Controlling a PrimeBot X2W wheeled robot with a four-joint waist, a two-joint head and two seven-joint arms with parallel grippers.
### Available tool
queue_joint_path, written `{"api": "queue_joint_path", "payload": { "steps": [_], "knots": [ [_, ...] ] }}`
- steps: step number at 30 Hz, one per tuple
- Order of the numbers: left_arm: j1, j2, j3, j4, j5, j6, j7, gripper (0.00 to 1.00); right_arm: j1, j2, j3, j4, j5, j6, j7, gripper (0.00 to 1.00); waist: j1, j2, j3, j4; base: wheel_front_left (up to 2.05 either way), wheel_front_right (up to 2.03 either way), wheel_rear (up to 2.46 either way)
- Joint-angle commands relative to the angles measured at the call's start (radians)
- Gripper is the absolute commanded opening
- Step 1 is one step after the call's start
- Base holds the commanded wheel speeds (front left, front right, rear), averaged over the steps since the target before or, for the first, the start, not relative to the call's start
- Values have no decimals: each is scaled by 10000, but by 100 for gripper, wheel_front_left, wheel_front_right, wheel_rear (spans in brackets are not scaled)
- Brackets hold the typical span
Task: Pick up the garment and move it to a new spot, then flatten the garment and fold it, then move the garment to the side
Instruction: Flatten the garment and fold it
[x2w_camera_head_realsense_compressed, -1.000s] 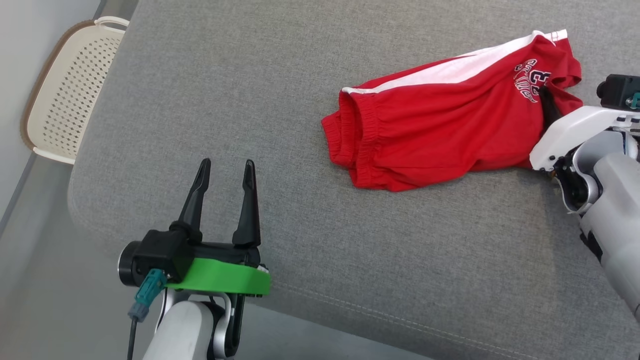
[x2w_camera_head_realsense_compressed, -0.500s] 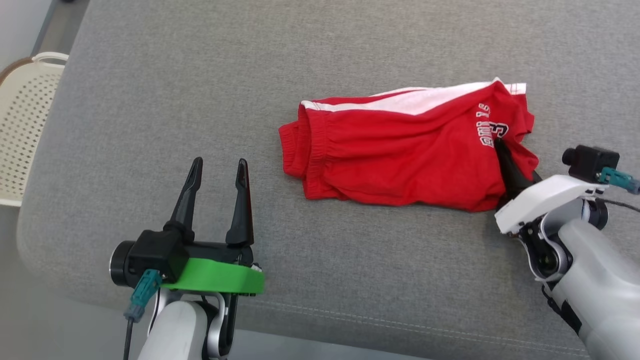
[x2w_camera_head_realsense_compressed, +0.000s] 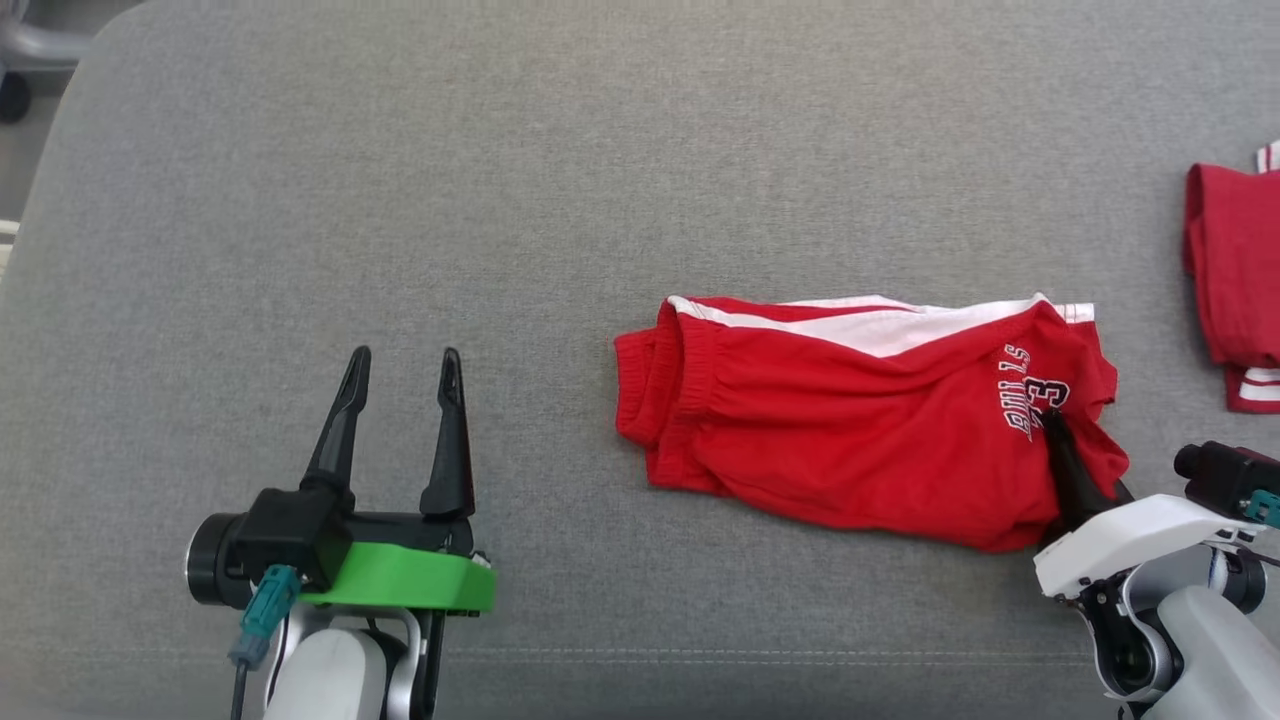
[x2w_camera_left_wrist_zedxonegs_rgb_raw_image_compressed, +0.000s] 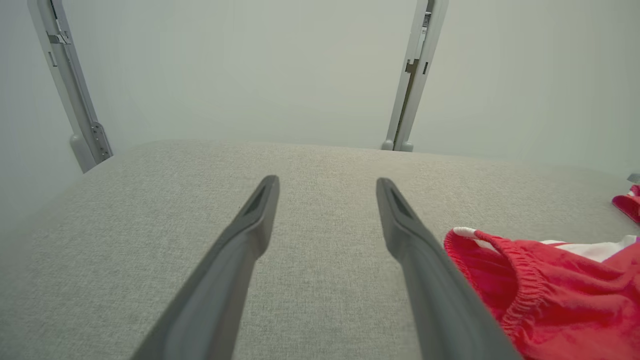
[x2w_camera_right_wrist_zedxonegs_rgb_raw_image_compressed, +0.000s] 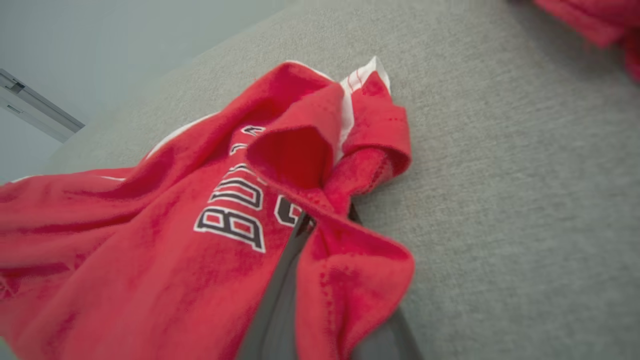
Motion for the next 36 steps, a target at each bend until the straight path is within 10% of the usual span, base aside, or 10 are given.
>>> {"api": "queue_joint_path", "payload": {
  "steps": [1,22,36],
  "knots": [
    [90,29,87,20,83,-41,-28,100,82,-22,-144,-48,-89,-14,-15,0,0,0,-320,-391,0,0,0],
    [177,21,147,74,248,-208,-28,100,-374,1532,1350,-2552,-1879,-10,522,0,0,0,-763,-577,0,0,0],
    [-52,20,-165,76,35,-182,-28,100,-1737,2620,2822,-593,-1840,-10,561,10,0,0,-590,128,0,0,0]
  ]
}}
